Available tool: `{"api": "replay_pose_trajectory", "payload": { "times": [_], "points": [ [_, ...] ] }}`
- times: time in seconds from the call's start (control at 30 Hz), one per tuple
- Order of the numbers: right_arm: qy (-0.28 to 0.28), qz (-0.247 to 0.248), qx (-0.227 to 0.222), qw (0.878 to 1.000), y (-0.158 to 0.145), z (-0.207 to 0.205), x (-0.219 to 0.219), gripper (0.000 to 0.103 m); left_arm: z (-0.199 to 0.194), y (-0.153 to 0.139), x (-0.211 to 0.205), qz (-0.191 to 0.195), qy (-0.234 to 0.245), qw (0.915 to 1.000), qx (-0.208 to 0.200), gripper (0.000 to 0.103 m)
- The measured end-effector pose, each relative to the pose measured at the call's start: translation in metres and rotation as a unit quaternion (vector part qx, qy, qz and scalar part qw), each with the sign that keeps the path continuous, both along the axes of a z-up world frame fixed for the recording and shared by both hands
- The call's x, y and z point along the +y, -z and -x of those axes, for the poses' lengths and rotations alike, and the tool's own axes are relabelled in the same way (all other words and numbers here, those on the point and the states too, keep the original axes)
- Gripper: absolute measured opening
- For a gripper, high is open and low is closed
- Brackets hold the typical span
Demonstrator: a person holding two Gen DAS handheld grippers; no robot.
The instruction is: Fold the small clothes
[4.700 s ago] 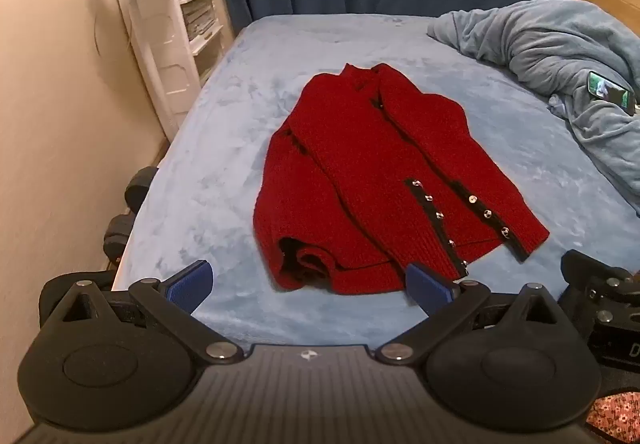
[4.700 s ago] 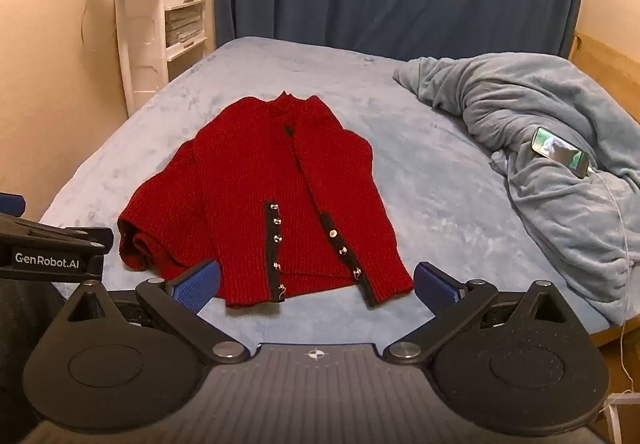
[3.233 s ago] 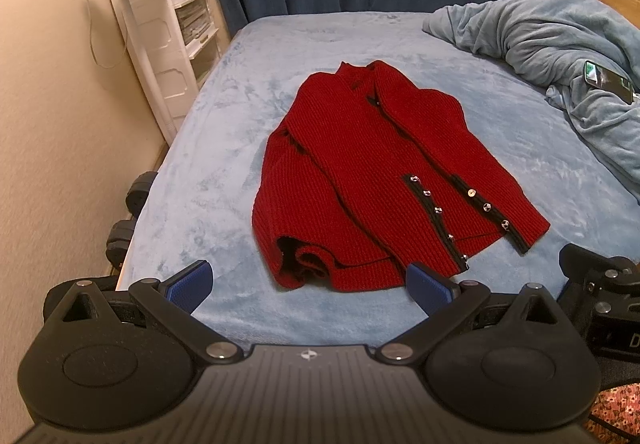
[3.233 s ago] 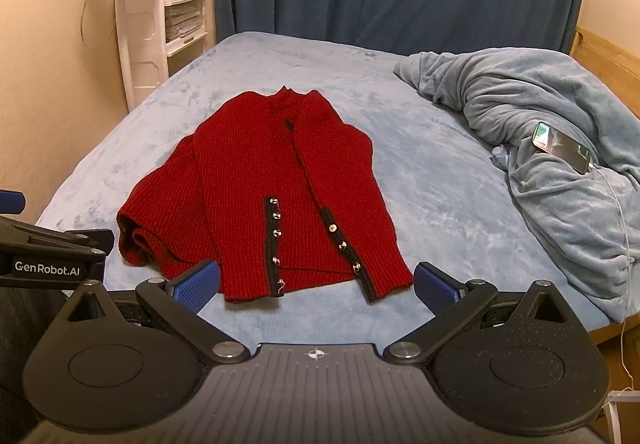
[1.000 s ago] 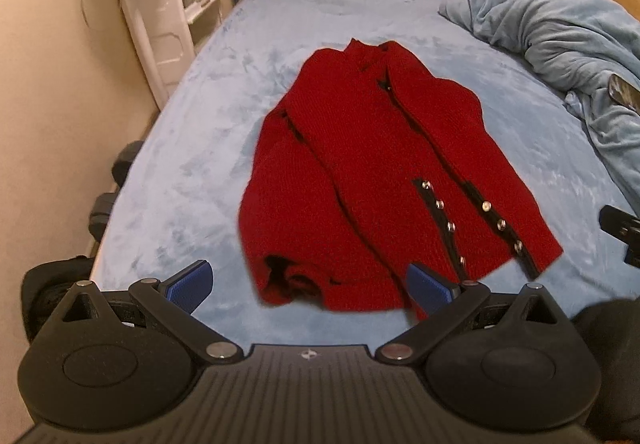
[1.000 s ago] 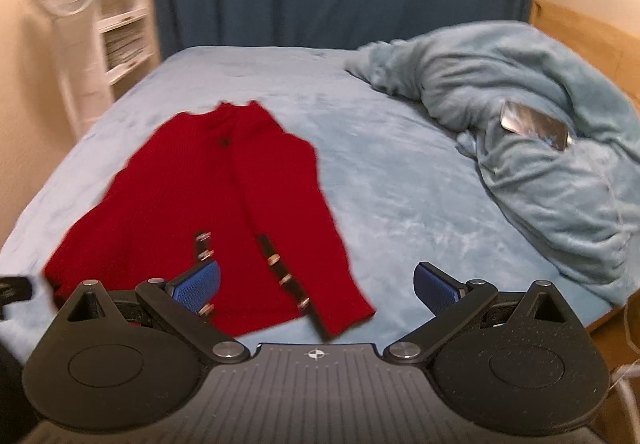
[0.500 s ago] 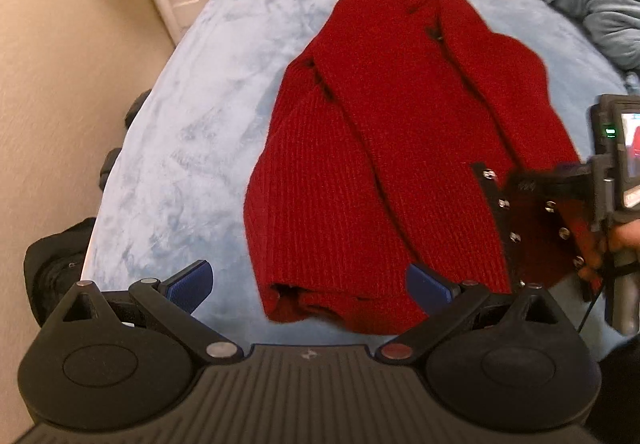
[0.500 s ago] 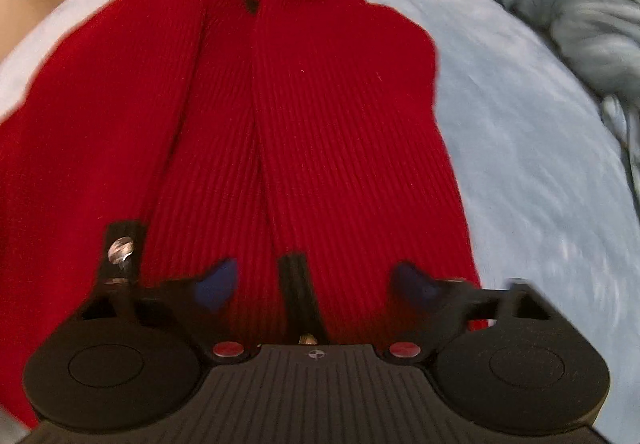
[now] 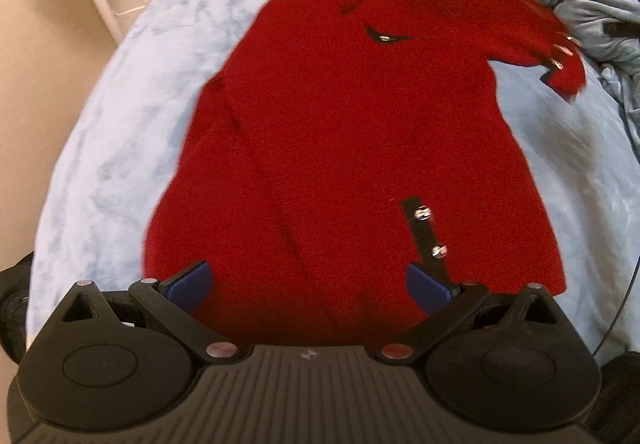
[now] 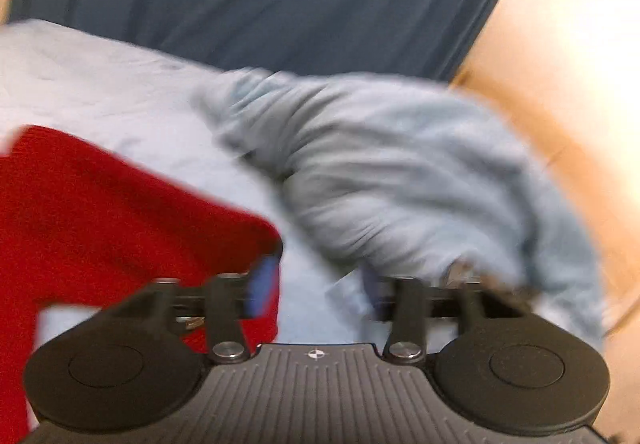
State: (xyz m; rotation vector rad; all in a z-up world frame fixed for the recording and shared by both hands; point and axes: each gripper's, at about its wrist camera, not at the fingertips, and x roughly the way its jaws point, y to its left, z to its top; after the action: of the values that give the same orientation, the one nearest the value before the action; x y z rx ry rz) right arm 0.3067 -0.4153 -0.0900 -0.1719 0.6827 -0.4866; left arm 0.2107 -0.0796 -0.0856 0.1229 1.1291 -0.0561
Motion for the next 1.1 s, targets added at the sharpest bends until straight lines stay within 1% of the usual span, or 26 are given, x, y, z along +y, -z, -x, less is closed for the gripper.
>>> {"api": "replay_pose_trajectory", "payload": {
  "times": [0.07,0.1,0.17,0.23,0.3,0.37,0.43,0.47,0.5,0.53,0.57,0.6,0.63,0.67,0.7,0.73,0.77,0.83,0.87,0.9,0.93,0.97,1.0,1.03,1.07,1.1],
  "points": [
    [-0.033,-0.089,0.025,0.995,0.02,0.026,0.005,0.065,-0.008,0.005,-0.008,0.008,0.005,0.9999,0.006,0.103],
    [-0.041,-0.142,0.043,0.988,0.035,0.046,0.009,0.065,-0.012,0.008,-0.011,0.017,0.008,0.9998,0.009,0.103],
    [-0.043,-0.229,0.069,0.97,0.063,0.081,0.017,0.065,-0.021,0.016,-0.022,0.036,0.019,0.999,0.019,0.103],
    [-0.035,-0.28,0.09,0.955,0.086,0.112,0.023,0.065,-0.029,0.024,-0.033,0.053,0.031,0.9976,0.031,0.103],
    [-0.02,-0.3,0.099,0.949,0.102,0.131,0.031,0.065,-0.04,0.033,-0.043,0.062,0.04,0.9966,0.037,0.103],
    [-0.017,-0.313,0.103,0.944,0.107,0.147,0.037,0.065,-0.05,0.044,-0.055,0.059,0.049,0.9961,0.045,0.103],
    [-0.027,-0.316,0.099,0.943,0.109,0.156,0.055,0.067,-0.062,0.059,-0.068,0.045,0.053,0.9952,0.069,0.103],
    [-0.037,-0.315,0.099,0.943,0.109,0.152,0.052,0.068,-0.066,0.066,-0.071,0.044,0.056,0.9941,0.082,0.103],
    [-0.045,-0.316,0.099,0.943,0.109,0.151,0.055,0.069,-0.071,0.076,-0.077,0.041,0.063,0.9916,0.105,0.103],
    [-0.051,-0.322,0.099,0.94,0.107,0.148,0.054,0.07,-0.074,0.087,-0.082,0.037,0.07,0.9888,0.126,0.103],
    [-0.056,-0.333,0.099,0.936,0.108,0.147,0.053,0.072,-0.076,0.094,-0.085,0.024,0.073,0.9881,0.134,0.099],
    [-0.061,-0.345,0.104,0.931,0.111,0.147,0.053,0.074,-0.076,0.098,-0.087,-0.003,0.069,0.9901,0.122,0.089],
    [-0.067,-0.355,0.114,0.925,0.112,0.146,0.056,0.075,-0.075,0.095,-0.086,-0.032,0.058,0.9923,0.105,0.064],
    [-0.071,-0.357,0.119,0.924,0.11,0.151,0.058,0.078,-0.077,0.087,-0.08,-0.018,0.051,0.9933,0.102,0.038],
    [-0.077,-0.356,0.116,0.924,0.11,0.151,0.062,0.079,-0.081,0.076,-0.071,0.016,0.046,0.9933,0.105,0.023],
    [-0.083,-0.359,0.114,0.922,0.11,0.15,0.065,0.081,-0.087,0.062,-0.056,0.047,0.031,0.9926,0.108,0.018],
    [-0.088,-0.366,0.117,0.919,0.111,0.149,0.068,0.081,-0.092,0.048,-0.041,0.055,0.015,0.9935,0.099,0.008],
    [-0.089,-0.374,0.116,0.916,0.112,0.147,0.075,0.083,-0.105,0.008,-0.003,0.026,-0.014,0.9992,0.025,0.008],
    [-0.092,-0.372,0.117,0.916,0.113,0.146,0.079,0.086,-0.115,-0.013,0.021,0.01,-0.039,0.9991,-0.012,0.008],
    [-0.096,-0.368,0.119,0.917,0.114,0.146,0.084,0.087,-0.126,-0.03,0.047,0.0,-0.065,0.9972,-0.038,0.008],
    [-0.101,-0.359,0.12,0.92,0.115,0.145,0.089,0.089,-0.142,-0.047,0.076,-0.017,-0.102,0.9927,-0.062,0.008],
    [-0.105,-0.348,0.121,0.924,0.116,0.145,0.095,0.089,-0.154,-0.061,0.099,-0.036,-0.133,0.9869,-0.085,0.007],
    [-0.112,-0.334,0.122,0.928,0.116,0.144,0.102,0.087,-0.166,-0.073,0.117,-0.071,-0.155,0.9785,-0.116,0.008],
    [-0.121,-0.321,0.122,0.931,0.115,0.144,0.109,0.071,-0.177,-0.083,0.131,-0.115,-0.173,0.9668,-0.149,0.008],
    [-0.131,-0.307,0.124,0.935,0.113,0.145,0.116,0.049,-0.183,-0.09,0.146,-0.149,-0.188,0.9553,-0.174,0.008],
    [-0.14,-0.298,0.126,0.936,0.111,0.146,0.121,0.037,-0.193,-0.094,0.156,-0.179,-0.202,0.9427,-0.196,0.008]
  ]
}}
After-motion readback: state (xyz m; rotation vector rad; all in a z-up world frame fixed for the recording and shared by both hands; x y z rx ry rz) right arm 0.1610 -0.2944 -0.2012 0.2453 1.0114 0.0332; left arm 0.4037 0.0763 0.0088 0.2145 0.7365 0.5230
